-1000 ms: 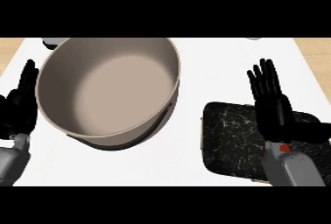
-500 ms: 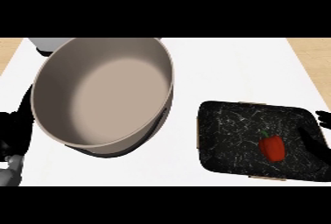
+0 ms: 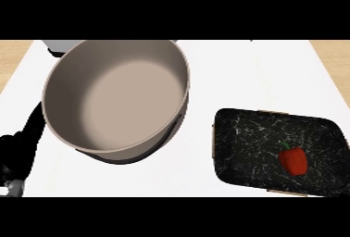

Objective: Pick the bell pepper from the tray and place it in the pot

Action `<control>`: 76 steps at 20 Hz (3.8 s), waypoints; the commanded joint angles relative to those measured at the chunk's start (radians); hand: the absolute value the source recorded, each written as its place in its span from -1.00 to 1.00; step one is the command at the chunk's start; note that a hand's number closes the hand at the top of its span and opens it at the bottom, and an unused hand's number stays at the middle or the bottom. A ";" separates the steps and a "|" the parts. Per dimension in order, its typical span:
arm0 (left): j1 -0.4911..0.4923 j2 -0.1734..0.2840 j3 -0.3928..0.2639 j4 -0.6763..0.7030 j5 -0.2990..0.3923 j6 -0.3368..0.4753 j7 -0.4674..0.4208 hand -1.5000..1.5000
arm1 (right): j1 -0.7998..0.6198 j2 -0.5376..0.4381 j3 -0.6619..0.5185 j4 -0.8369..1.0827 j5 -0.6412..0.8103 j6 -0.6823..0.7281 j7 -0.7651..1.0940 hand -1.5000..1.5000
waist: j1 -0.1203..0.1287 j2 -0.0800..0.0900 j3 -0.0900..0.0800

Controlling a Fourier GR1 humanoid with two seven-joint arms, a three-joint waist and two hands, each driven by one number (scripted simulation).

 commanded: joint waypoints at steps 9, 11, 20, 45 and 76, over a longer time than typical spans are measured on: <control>-0.007 0.014 0.003 -0.083 -0.020 -0.038 0.046 0.00 | -0.077 -0.300 0.078 -0.246 0.078 0.323 0.642 -1.00 | 0.054 0.010 0.001; -0.034 -0.046 -0.021 -0.016 -0.039 -0.009 0.034 0.00 | -0.089 -0.362 0.098 -0.247 0.049 0.422 0.708 -1.00 | 0.045 0.015 -0.001; 0.045 -0.025 0.000 -0.078 -0.051 -0.047 0.015 0.00 | -0.426 -0.368 0.239 -0.186 -0.138 0.713 1.070 -1.00 | 0.062 0.008 0.002; 0.036 -0.131 0.136 0.030 -0.138 -0.153 -0.043 0.00 | -0.667 0.016 0.435 0.257 0.193 0.848 1.075 -1.00 | 0.026 0.006 0.002; -0.055 -0.233 0.149 -0.093 -0.275 -0.279 0.098 0.00 | -0.895 0.495 0.886 0.087 0.555 1.085 0.715 1.00 | 0.208 0.013 0.000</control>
